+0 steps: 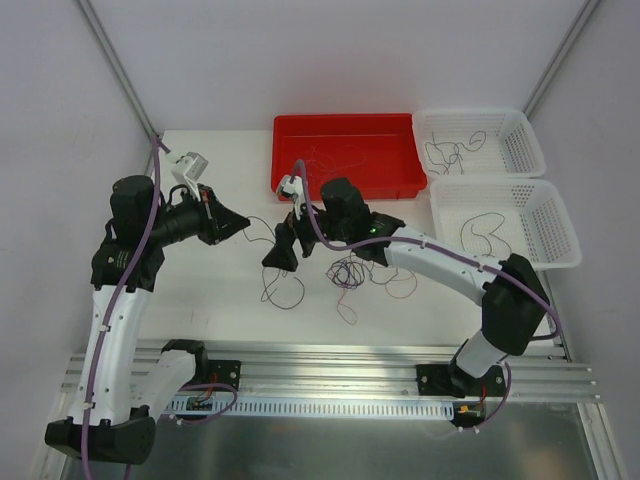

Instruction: Untangle the cables

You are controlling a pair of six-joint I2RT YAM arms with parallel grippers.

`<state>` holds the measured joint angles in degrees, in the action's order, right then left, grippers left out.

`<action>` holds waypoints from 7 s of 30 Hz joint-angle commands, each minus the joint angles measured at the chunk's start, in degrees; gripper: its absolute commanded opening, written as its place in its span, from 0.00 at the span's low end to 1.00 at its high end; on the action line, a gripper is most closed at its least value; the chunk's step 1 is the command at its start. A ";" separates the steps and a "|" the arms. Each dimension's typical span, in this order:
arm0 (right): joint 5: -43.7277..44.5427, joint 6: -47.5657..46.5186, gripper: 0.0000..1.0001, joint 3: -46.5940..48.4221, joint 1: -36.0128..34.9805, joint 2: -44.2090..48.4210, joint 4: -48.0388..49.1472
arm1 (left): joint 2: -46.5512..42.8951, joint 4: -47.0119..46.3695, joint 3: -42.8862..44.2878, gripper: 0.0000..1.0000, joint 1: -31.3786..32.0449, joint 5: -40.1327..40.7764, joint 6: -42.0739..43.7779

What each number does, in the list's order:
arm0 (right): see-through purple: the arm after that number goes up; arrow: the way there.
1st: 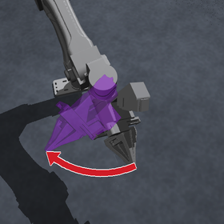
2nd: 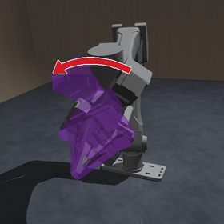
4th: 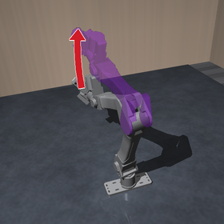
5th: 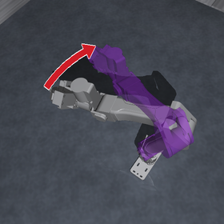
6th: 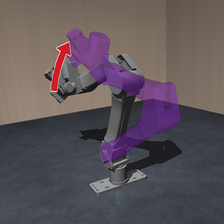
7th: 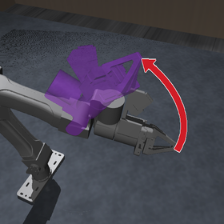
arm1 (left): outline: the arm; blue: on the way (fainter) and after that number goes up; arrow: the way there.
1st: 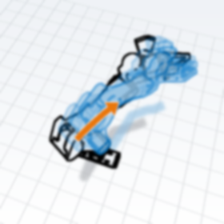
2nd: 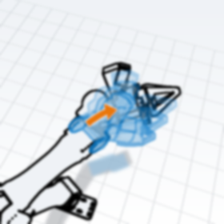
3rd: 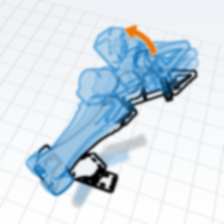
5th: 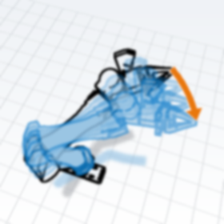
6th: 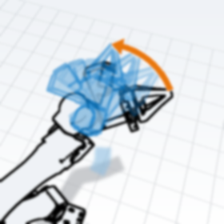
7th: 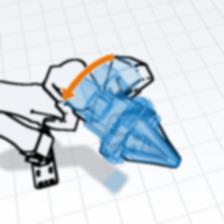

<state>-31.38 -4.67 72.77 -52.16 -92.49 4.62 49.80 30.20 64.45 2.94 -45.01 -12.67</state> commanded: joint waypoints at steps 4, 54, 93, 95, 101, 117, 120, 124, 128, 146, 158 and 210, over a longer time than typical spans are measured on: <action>-1.50 0.62 0.89 2.20 -0.75 -2.70 6.01 | -1.99 -3.04 2.88 0.00 1.28 -3.59 0.98; 42.12 -8.70 0.01 12.86 54.77 25.70 -21.25 | 0.38 -12.79 -21.73 0.99 1.98 13.55 -1.75; 33.92 21.63 0.65 -26.54 15.78 13.24 -9.73 | 5.66 -12.88 -21.47 0.99 2.07 8.45 -2.89; 33.92 21.80 0.60 -25.23 13.68 10.15 -7.44 | 5.83 -12.79 -21.47 0.99 2.07 8.71 -2.72; 33.14 19.87 0.19 -17.94 4.62 -0.23 -8.40 | 6.80 -12.79 -21.47 0.99 2.16 8.19 -2.80; 26.63 0.62 0.01 -11.60 -1.80 11.33 -27.22 | 9.26 -12.71 -21.38 0.99 3.47 5.91 -3.15; 26.36 0.89 0.01 -10.47 -1.80 16.53 -27.12 | 9.61 -12.79 -21.20 0.98 3.91 4.76 -3.15; 26.63 -2.35 0.01 -4.84 -1.80 21.99 -28.88 | 10.23 -12.71 -21.29 0.96 4.18 4.85 -2.98; 18.99 -5.79 0.01 -2.37 -1.89 26.91 -23.97 | 10.40 -12.62 -21.38 0.96 4.53 5.11 -2.89; 32.42 11.26 0.56 -15.90 5.05 14.69 -22.11 | 9.88 -11.91 -21.47 0.96 7.51 9.67 -2.80; 35.51 13.54 0.61 -23.28 5.05 28.06 -30.46 | 18.48 -12.35 -16.20 0.94 24.21 25.04 -11.85; 56.68 -1.13 0.01 20.30 1.27 57.50 -59.64 | 50.75 -14.29 -9.14 0.38 11.14 50.02 -34.71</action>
<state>20.40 -2.11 93.43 -50.87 -34.09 -51.68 102.54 11.16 60.38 18.90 -1.32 -47.40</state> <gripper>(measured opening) 0.014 0.403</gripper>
